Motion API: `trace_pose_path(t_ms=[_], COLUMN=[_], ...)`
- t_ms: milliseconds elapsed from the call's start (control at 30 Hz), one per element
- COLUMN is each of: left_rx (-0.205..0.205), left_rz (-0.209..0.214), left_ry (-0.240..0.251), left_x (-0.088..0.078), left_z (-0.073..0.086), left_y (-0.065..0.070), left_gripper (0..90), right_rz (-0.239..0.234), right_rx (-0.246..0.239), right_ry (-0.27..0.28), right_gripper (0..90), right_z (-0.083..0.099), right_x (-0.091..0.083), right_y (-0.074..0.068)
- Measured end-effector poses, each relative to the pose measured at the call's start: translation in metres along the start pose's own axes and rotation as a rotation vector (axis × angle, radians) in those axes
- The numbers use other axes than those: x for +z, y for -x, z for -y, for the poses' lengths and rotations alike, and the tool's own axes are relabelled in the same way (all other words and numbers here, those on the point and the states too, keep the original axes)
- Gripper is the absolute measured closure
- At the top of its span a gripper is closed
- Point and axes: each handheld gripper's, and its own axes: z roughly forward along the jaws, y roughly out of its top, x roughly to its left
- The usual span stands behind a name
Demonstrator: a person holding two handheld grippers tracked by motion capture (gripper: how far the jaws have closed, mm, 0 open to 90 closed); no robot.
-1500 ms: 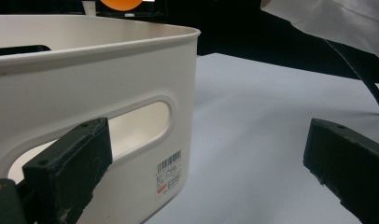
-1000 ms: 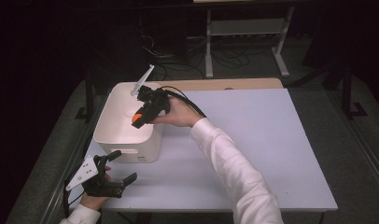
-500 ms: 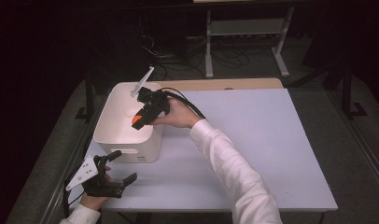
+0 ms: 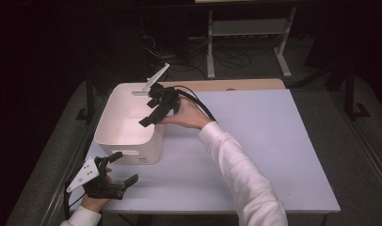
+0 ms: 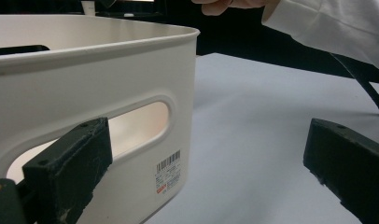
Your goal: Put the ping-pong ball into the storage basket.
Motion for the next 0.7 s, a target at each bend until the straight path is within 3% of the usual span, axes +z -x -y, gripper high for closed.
trace_pose_path(t_ms=[100, 200, 367, 500, 700], left_rx=[0.000, 0.003, 0.004, -0.004, 0.001], left_rz=[-0.002, -0.003, -0.004, -0.001, -0.001], left_ry=[0.003, 0.001, 0.001, 0.011, 0.009], left_x=[0.000, 0.000, 0.000, 0.001, 0.001], left_z=[0.000, 0.000, 0.000, 0.000, 0.000], left_y=[0.001, 0.000, 0.000, 0.001, 0.001], left_gripper=[0.7, 0.7, 0.7, 0.7, 0.7], right_rz=[0.028, 0.053, 0.079, 0.087, 0.103], right_rx=[-0.017, -0.004, -0.003, 0.032, 0.046], right_ry=[0.011, 0.019, 0.042, 0.056, 0.084], right_gripper=[5.7, 0.2, 0.0, 0.0, 0.0], right_z=[0.004, 0.009, 0.019, 0.026, 0.039], right_x=[-0.006, -0.013, -0.023, -0.032, -0.041], right_y=[0.000, -0.001, 0.002, 0.004, 0.005])
